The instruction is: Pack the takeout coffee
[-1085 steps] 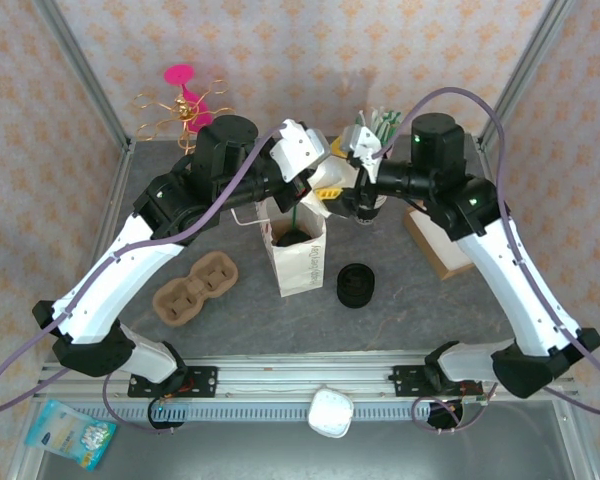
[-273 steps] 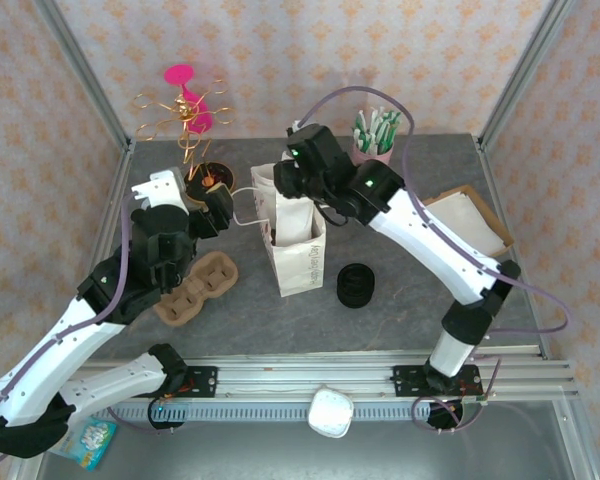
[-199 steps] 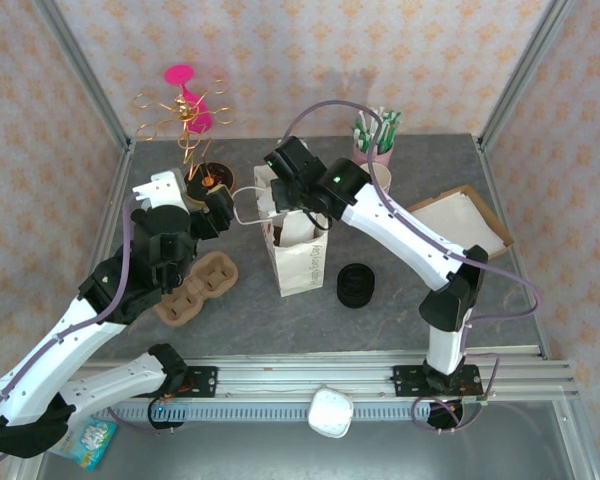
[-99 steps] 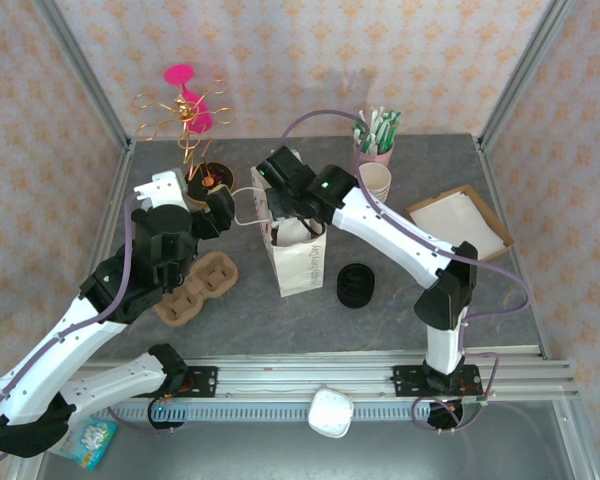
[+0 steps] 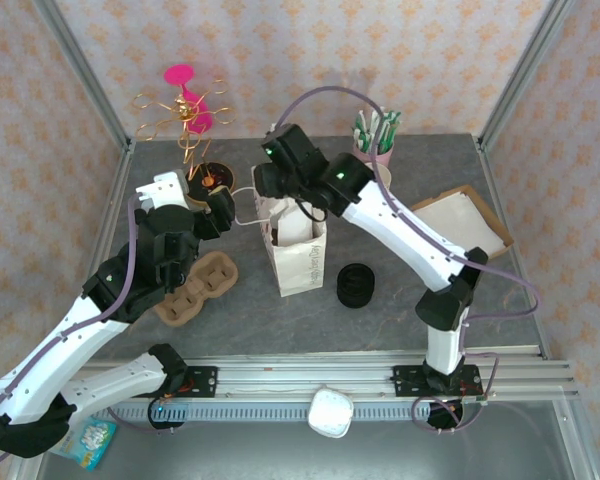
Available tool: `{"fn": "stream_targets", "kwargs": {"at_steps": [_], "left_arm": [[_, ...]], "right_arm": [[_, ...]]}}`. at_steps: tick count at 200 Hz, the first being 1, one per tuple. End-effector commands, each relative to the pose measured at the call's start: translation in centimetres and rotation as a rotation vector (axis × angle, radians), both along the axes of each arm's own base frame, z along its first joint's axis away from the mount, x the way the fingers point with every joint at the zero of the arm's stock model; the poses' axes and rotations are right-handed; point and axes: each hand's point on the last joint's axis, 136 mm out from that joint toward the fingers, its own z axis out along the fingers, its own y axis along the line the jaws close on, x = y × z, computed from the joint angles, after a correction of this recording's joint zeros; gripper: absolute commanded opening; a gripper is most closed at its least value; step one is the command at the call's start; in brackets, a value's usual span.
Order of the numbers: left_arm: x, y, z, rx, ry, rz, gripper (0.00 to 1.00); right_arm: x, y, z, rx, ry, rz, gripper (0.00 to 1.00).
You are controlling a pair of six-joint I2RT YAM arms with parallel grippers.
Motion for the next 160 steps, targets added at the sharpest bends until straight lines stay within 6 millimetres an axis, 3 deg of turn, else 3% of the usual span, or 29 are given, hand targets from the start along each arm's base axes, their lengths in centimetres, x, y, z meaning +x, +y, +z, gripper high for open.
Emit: {"fn": "stream_targets", "kwargs": {"at_steps": [1,35,47,61,82,87,109,121,136,146,160], "left_arm": [[-0.1,1.1,-0.2,-0.009,0.000,0.053,0.92],[-0.4,2.7,-2.3,-0.002,0.019,0.134,0.92],[-0.7,4.1,-3.5,-0.009,0.028,0.207,0.92],[-0.9,6.2,-5.4,0.007,0.043,0.310,0.93],[-0.6,9.7,-8.3,0.012,0.067,0.450,0.96],[-0.4,10.6,-9.0,0.018,0.073,0.480,0.97],[0.5,15.1,-12.4,0.031,0.108,0.627,0.99],[1.6,16.9,-13.7,0.073,0.096,0.661,0.99],[2.5,19.1,-15.6,0.158,0.083,0.709,0.99],[3.2,19.7,-17.3,0.215,0.082,0.706,0.99],[4.5,19.0,-19.5,0.259,0.051,0.631,0.99]], "right_arm": [[-0.5,-2.3,4.4,0.063,-0.079,-0.051,0.55],[-0.2,-7.0,7.3,0.144,-0.133,-0.140,0.65],[0.7,-10.1,7.2,0.166,-0.147,-0.211,0.70],[1.9,-15.3,6.2,0.167,-0.157,-0.348,0.73],[3.0,-25.9,2.3,0.127,-0.209,-0.655,0.86],[3.0,-28.5,0.6,0.097,-0.222,-0.737,0.89],[1.7,-38.0,-5.4,-0.021,-0.295,-1.020,0.99],[0.8,-40.9,-8.6,-0.121,-0.343,-1.109,1.00],[0.4,-42.9,-12.8,-0.167,-0.361,-1.136,1.00],[0.1,-44.1,-15.8,-0.169,-0.345,-1.158,1.00],[-0.3,-44.7,-19.1,-0.156,-0.349,-1.150,1.00]]}}
